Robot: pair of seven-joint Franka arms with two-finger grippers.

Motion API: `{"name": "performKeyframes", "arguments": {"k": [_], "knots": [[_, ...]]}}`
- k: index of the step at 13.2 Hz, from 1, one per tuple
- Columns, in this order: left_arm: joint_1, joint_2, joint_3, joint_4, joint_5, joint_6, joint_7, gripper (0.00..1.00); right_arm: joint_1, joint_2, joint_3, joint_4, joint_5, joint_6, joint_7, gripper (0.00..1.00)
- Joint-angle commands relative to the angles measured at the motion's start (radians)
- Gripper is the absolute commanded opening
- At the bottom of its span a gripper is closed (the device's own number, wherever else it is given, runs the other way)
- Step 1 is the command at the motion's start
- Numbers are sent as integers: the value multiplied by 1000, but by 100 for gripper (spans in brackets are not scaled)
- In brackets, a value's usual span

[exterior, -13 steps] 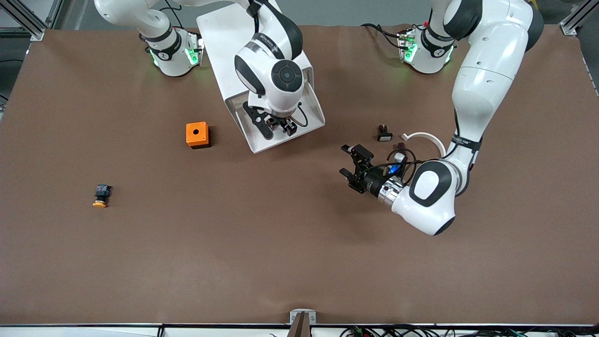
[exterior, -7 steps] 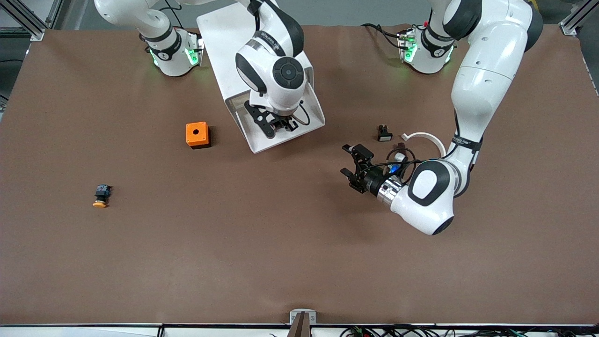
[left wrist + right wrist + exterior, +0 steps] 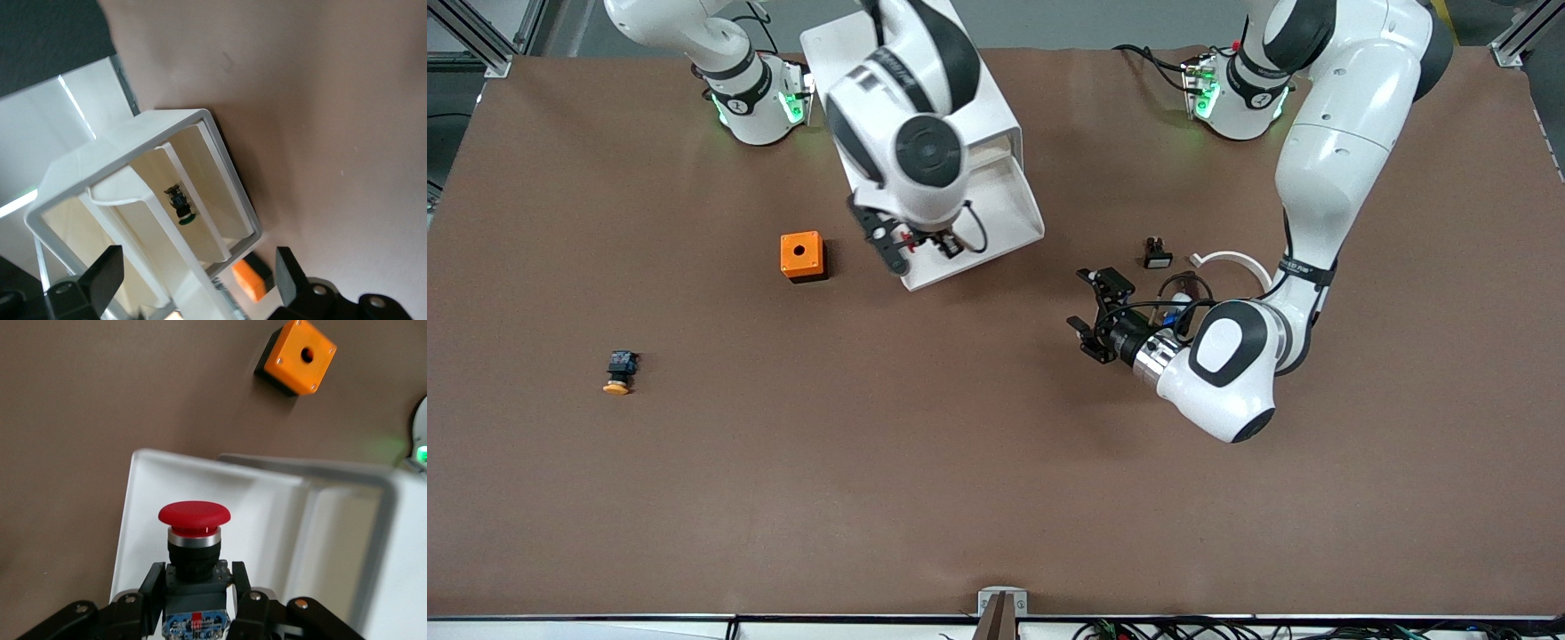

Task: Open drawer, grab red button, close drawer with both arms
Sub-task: 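Carry the red button toward the yellow button with the right gripper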

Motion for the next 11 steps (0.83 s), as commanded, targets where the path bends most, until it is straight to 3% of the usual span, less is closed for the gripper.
{"name": "performKeyframes", "arguments": {"k": [1, 3, 5, 8, 11], "knots": [[17, -18, -9, 7, 18, -3, 208, 100, -212, -15, 12, 81, 72, -168, -309, 12], [16, -18, 1, 24, 19, 0, 232, 100, -333, -38, 7, 72, 24, -179, -614, 12], [5, -18, 6, 37, 48, 52, 302, 100, -431, -34, 9, 69, -113, -149, -906, 13], [7, -27, -6, 35, 68, 118, 330, 100, -566, -31, 8, -7, -168, -5, -1230, 15], [-42, -50, -14, 35, 226, 148, 428, 100, -661, -29, 8, -163, -194, 223, -1474, 18]]}}
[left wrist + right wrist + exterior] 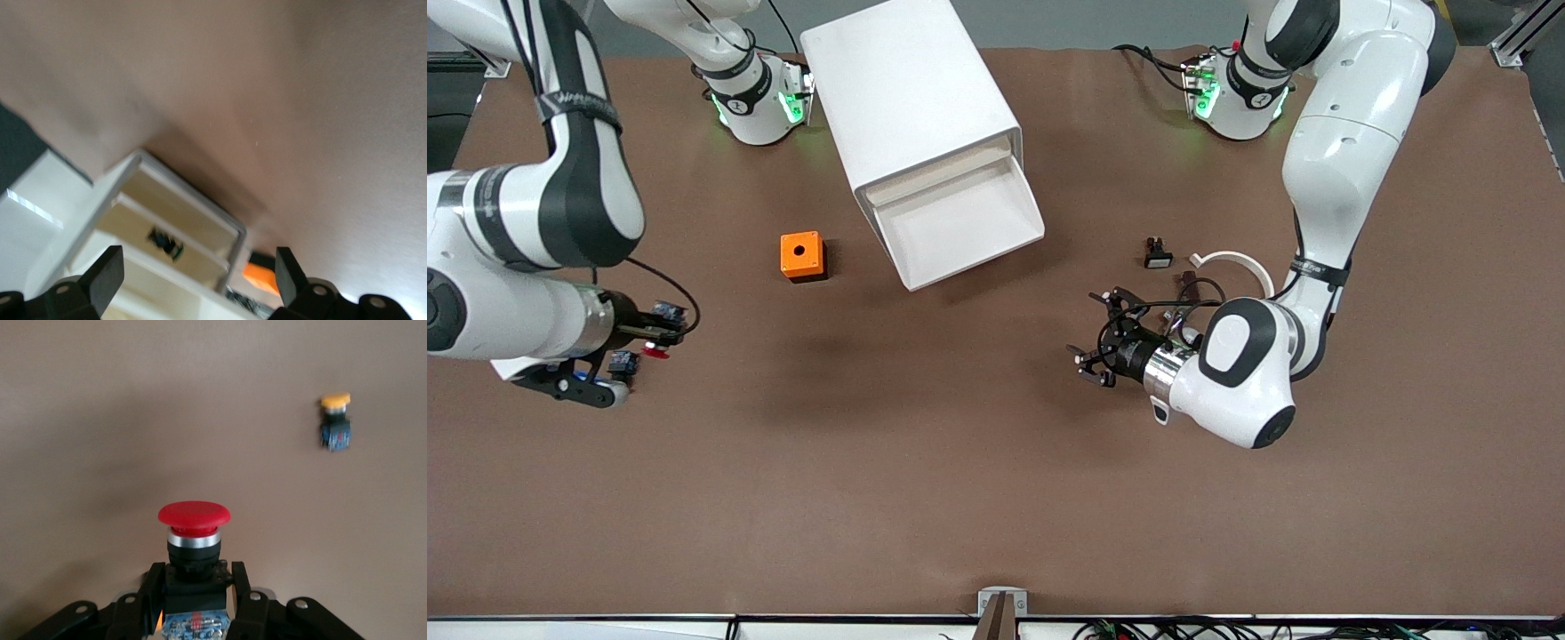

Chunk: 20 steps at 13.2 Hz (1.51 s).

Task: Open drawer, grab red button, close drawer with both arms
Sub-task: 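Carry the red button toward the yellow button with the right gripper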

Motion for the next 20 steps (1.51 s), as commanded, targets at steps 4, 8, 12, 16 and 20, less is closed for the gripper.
{"name": "performKeyframes", "arguments": {"k": [4, 8, 12, 16, 20], "knots": [[-86, -80, -2, -15, 189, 60, 266, 100, -101, -16, 20, -229, -119, 323, -205, 19], [-198, -175, -23, -45, 353, 85, 303, 100, -137, -8, 20, -371, -133, 551, -208, 19], [-208, -302, -100, -238, 387, 240, 452, 100, -148, 2, 20, -442, -170, 644, -207, 22], [-224, -299, -129, -283, 465, 297, 506, 100, -145, 45, 19, -498, -173, 741, -207, 22], [-244, -257, -131, -283, 470, 343, 500, 100, -148, 90, 17, -498, -173, 794, -208, 24]]}}
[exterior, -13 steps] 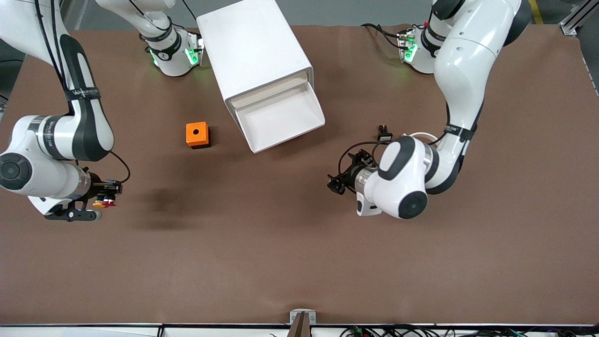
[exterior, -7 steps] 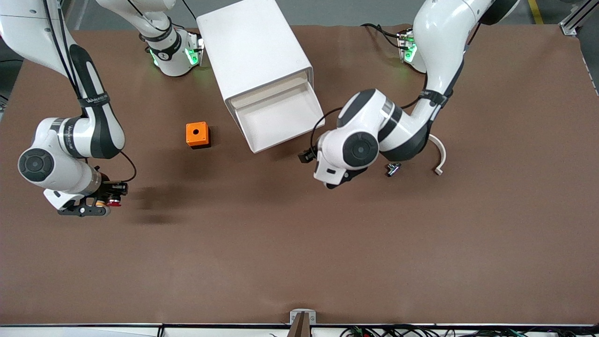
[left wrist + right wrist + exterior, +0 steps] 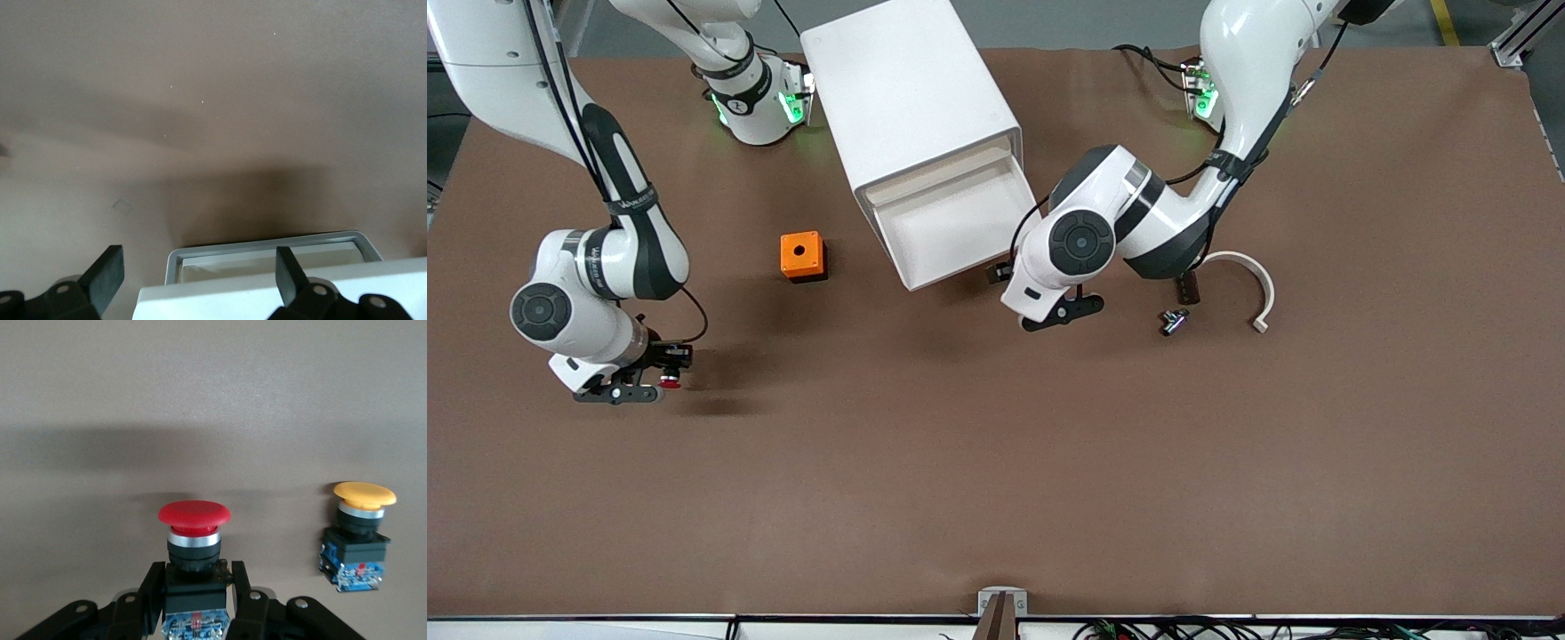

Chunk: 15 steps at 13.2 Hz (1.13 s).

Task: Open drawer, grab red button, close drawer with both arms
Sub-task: 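Carry the red button toward the yellow button with the right gripper, then set the red button down while the left gripper pushes the drawer shut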

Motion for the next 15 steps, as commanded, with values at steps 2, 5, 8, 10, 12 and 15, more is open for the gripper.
{"name": "performKeyframes", "arguments": {"k": [2, 5, 8, 10, 12, 15], "knots": [[-28, 23, -5, -13, 8, 57, 5, 100, -23, 43, 14, -2, -26, 81, -4, 26], [-46, 38, -7, -13, 5, 74, 2, 100, -20, 52, -2, -3, -26, 96, 6, 26], [-52, 37, -25, -18, 2, 65, -4, 100, -22, 52, -4, -3, -26, 96, 6, 29], [-52, 32, -48, -18, -6, 60, -18, 100, -22, 52, -4, -3, -26, 95, 9, 86], [-52, 34, -57, -19, -34, 60, -20, 100, -23, 45, -4, -2, -24, 83, 10, 100], [-55, 40, -79, -35, -41, 60, -20, 100, -22, -12, 1, 9, -17, -11, 12, 100]]}}
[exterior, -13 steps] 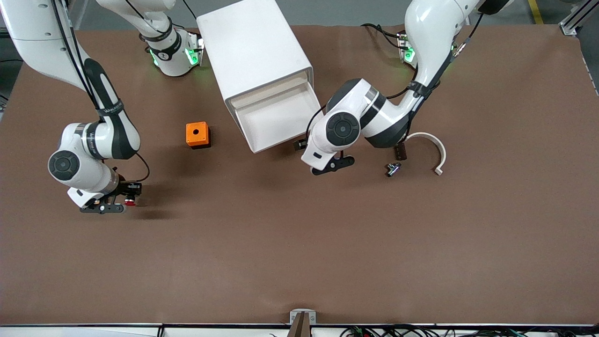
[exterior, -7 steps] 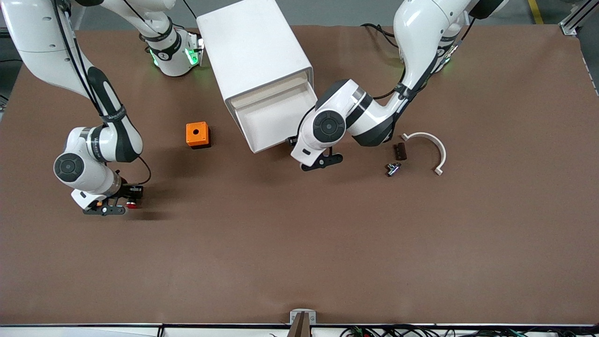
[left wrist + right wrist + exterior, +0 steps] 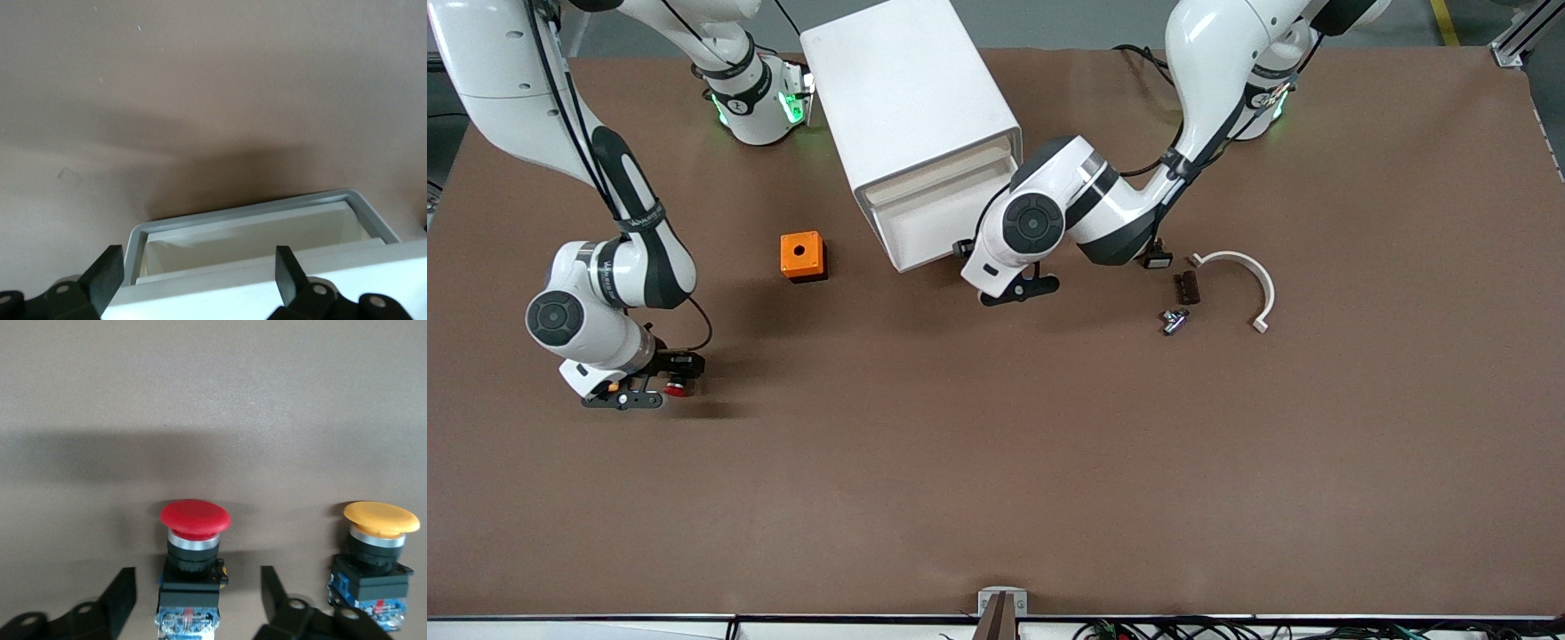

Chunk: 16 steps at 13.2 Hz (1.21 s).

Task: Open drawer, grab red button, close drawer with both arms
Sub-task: 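Set the red button down while the left gripper pushes the drawer shut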

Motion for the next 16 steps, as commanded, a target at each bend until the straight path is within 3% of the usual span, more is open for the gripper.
{"name": "performKeyframes", "arguments": {"k": [1, 2, 4, 6, 9, 14, 16], "knots": [[-4, -4, -16, -19, -19, -2, -5, 100, -17, -85, 19, 20, -15, -137, 7, 100], [-14, -2, -19, -22, -19, -2, -5, 100, -16, -96, 27, 46, -6, -217, 5, 100], [-21, 15, -19, -21, -19, 7, -5, 100, -13, -102, 45, 138, 107, -420, -7, 100], [-26, 21, -22, -19, -41, 10, -5, 100, -6, -97, 51, 236, 132, -548, -39, 100], [-38, 19, -24, -19, -69, 10, -5, 100, -11, -120, 62, 313, 134, -582, -132, 100], [-95, 18, -24, -12, -69, 14, -5, 100, 21, -316, 62, 285, 138, -596, -128, 100], [-103, 21, -24, -13, -71, 36, -5, 100, 39, -387, 62, 287, 138, -679, -127, 100]]}}
